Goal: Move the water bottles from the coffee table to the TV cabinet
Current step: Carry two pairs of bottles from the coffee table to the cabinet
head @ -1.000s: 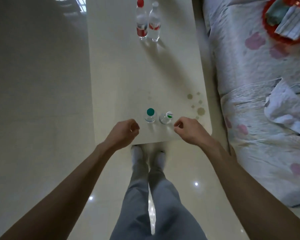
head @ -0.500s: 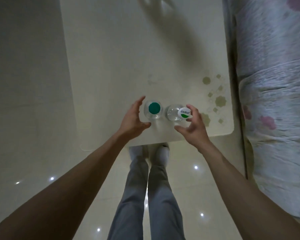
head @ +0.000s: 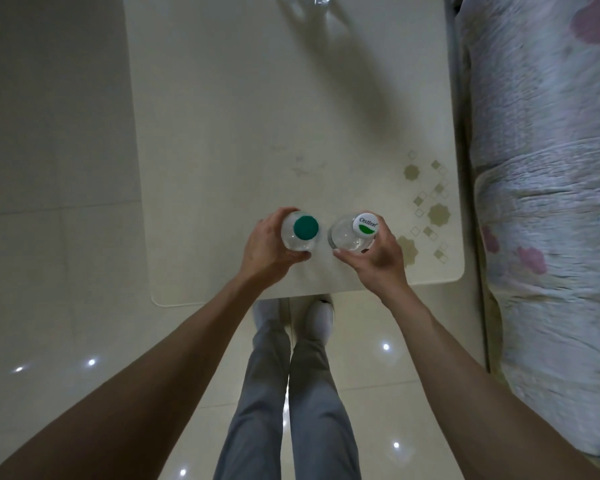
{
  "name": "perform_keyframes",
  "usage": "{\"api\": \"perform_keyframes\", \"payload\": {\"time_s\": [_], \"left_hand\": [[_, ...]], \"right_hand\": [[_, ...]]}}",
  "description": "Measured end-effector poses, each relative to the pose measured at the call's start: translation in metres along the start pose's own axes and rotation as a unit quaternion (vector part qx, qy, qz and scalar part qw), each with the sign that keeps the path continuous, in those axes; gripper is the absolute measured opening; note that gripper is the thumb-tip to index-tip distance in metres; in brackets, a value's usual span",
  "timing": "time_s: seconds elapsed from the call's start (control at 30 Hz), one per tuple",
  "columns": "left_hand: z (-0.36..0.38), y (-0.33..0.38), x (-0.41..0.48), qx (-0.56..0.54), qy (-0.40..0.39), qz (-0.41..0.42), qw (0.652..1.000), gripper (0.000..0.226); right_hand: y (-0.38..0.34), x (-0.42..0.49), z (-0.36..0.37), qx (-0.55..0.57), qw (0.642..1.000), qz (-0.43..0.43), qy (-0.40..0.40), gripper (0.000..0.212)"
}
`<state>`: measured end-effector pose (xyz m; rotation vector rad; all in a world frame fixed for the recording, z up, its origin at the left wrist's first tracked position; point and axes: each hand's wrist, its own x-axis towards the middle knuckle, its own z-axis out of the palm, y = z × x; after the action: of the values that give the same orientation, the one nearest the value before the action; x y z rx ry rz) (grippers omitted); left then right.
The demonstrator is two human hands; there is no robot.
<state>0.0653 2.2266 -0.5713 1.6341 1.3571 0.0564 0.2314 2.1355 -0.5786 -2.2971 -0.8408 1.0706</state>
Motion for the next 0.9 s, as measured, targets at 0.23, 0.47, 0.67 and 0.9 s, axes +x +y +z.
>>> {"api": "perform_keyframes", "payload": {"time_s": [0.23, 0.47, 0.67, 0.9], "left_hand": [[-0.039, 0.035, -0.053, -0.062, 0.069, -0.020, 0.995, 0.073], [-0.101, 0.117, -0.127, -0.139, 0.123, 0.020, 0.982, 0.070], [-0.149, 0.170, -0.191, -0.151, 0.174, 0.058, 0.971, 0.073], [-0.193, 0.201, -0.257, -0.170, 0.243, 0.081, 0.952, 0.073]], "right_hand": [[-0.044, -0.045, -0.051, 0.057, 0.998, 0.000, 0.013, 0.067], [-0.120, -0.110, -0.121, 0.049, 0.993, -0.110, -0.013, 0.070], [-0.184, -0.161, -0.172, 0.025, 0.980, -0.194, -0.044, 0.065], [-0.246, -0.201, -0.203, 0.048, 0.962, -0.263, -0.059, 0.063]]}}
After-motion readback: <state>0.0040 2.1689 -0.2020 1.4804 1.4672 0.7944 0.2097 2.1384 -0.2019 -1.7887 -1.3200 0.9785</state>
